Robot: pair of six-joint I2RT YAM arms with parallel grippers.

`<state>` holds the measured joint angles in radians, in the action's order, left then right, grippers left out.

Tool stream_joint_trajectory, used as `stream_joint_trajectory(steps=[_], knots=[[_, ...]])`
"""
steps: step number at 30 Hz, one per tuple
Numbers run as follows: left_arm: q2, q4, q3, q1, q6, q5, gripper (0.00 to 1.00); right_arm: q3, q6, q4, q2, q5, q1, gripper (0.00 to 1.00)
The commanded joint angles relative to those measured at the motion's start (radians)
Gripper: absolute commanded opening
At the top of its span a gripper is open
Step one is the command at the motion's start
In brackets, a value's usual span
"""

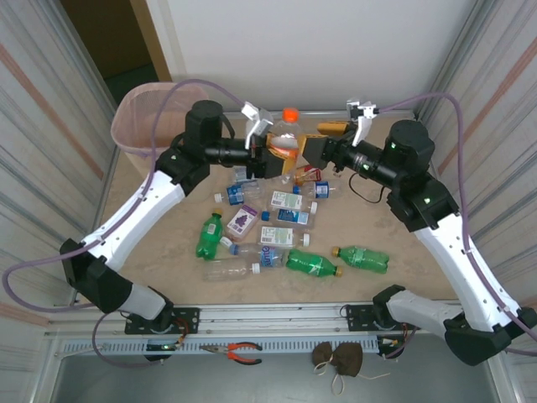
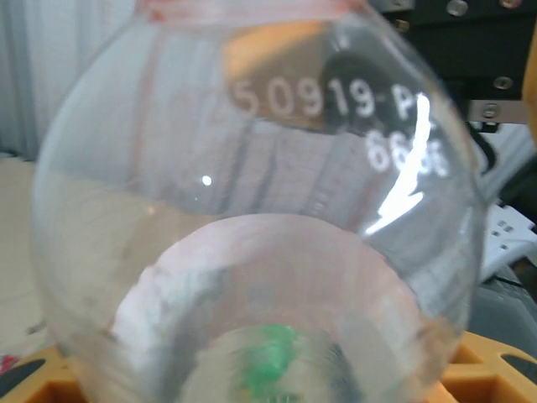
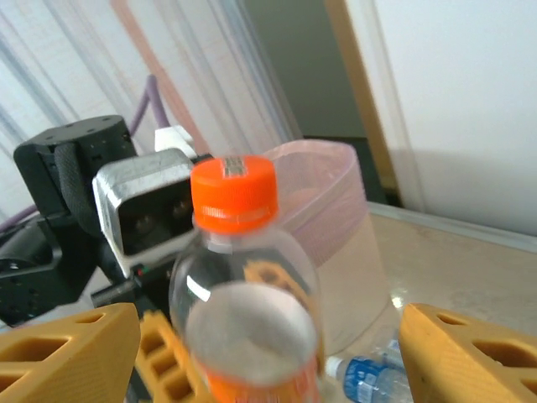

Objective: Put the plastic bottles in the bin

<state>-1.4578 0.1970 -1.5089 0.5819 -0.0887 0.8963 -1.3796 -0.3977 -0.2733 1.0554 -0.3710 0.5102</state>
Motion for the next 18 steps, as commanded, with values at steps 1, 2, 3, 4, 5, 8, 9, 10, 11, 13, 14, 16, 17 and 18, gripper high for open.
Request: stream_joint_trajectory(steps=[1,2,3,4,5,8,9,10,11,13,14,16,17,18], knots=[[0.070,0.089,-0.053,-0.063,0.028,-0.090,0.52,-0.032,0.050,-0.072,-0.038,0.104,-0.011,0.80],[0.075,0.109,-0.061,-0.086,0.028,-0.105,0.52,-0.030,0.052,-0.080,-0.041,0.113,-0.015,0.80],[0.081,0.131,-0.070,-0.113,0.026,-0.121,0.52,-0.029,0.054,-0.088,-0.046,0.122,-0.024,0.80],[0.088,0.154,-0.079,-0.143,0.023,-0.138,0.52,-0.029,0.054,-0.099,-0.050,0.129,-0.032,0.80],[0.092,0.173,-0.088,-0.170,0.019,-0.148,0.52,-0.026,0.054,-0.105,-0.053,0.132,-0.041,0.80],[0.102,0.231,-0.118,-0.268,-0.003,-0.170,0.52,-0.019,0.051,-0.121,-0.061,0.132,-0.067,0.80],[0.100,0.258,-0.135,-0.307,-0.006,-0.171,0.52,-0.015,0.050,-0.127,-0.061,0.132,-0.076,0.80],[0.095,0.286,-0.154,-0.343,-0.004,-0.174,0.52,-0.016,0.049,-0.131,-0.060,0.129,-0.086,0.80],[0.090,0.317,-0.168,-0.374,-0.003,-0.179,0.52,-0.013,0.048,-0.134,-0.060,0.129,-0.092,0.80],[0.071,0.384,-0.211,-0.445,0.002,-0.190,0.52,-0.009,0.046,-0.137,-0.061,0.122,-0.104,0.81],[0.061,0.414,-0.230,-0.474,0.007,-0.195,0.52,-0.009,0.046,-0.139,-0.061,0.120,-0.108,0.80],[0.035,0.482,-0.268,-0.531,0.031,-0.212,0.52,-0.010,0.044,-0.144,-0.061,0.119,-0.116,0.81],[0.022,0.512,-0.285,-0.555,0.047,-0.227,0.52,-0.010,0.043,-0.148,-0.060,0.117,-0.118,0.80],[0.008,0.540,-0.302,-0.580,0.064,-0.237,0.52,-0.011,0.043,-0.148,-0.060,0.116,-0.120,0.81]])
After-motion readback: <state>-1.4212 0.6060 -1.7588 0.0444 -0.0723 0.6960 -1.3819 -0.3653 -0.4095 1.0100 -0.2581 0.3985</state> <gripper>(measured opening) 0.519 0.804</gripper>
